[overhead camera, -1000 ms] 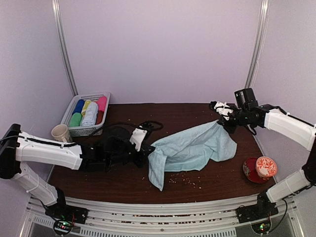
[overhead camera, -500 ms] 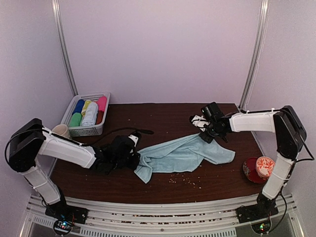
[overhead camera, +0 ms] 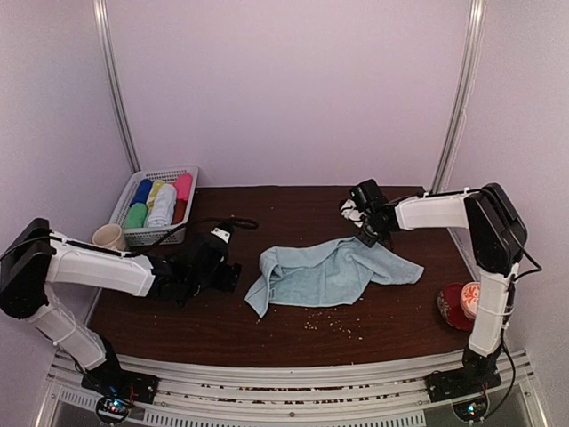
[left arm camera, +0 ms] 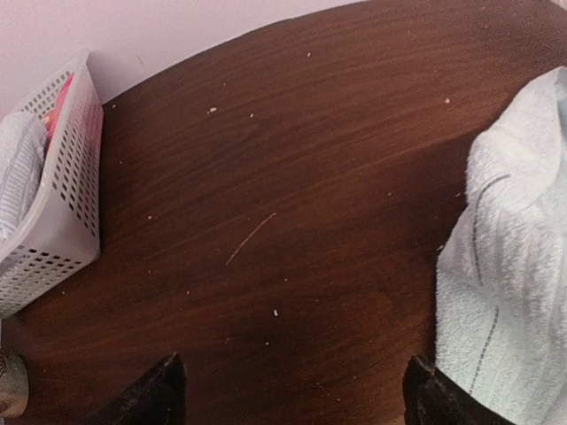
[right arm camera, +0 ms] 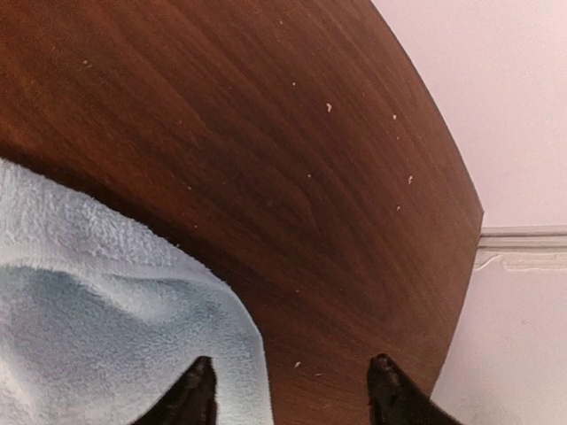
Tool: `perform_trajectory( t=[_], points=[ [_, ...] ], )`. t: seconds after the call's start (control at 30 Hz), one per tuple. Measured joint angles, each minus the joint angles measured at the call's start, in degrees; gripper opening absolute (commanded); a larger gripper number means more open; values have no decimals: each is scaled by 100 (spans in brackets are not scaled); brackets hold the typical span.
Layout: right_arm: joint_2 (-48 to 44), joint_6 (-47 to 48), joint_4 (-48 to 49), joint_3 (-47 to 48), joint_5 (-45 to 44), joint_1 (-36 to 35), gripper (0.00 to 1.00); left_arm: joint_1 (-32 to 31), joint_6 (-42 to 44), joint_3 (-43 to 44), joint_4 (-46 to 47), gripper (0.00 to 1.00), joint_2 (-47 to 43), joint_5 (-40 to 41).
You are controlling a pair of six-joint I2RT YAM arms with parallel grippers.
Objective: Roll the towels
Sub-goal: Place the towel at the center of the board, then pick up the towel from the center of the board.
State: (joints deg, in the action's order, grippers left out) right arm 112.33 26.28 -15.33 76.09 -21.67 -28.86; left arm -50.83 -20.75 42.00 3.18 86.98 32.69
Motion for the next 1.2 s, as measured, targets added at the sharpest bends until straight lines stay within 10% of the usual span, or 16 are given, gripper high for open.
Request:
perform_trajectory(
  t=[0.23,0.47,1.2],
  points=[
    [-463,155,-264,-76,227,0,88,-107,833,-94,468,98,-1080,-1043],
    [-863,286,-597,-219,835,55,98,-444,1405,1322,44,98,142,-1714],
    [-313,555,-1853,-210,2041,439,100,-1060,2688,2990,-1932,79,1755,-92]
  ],
)
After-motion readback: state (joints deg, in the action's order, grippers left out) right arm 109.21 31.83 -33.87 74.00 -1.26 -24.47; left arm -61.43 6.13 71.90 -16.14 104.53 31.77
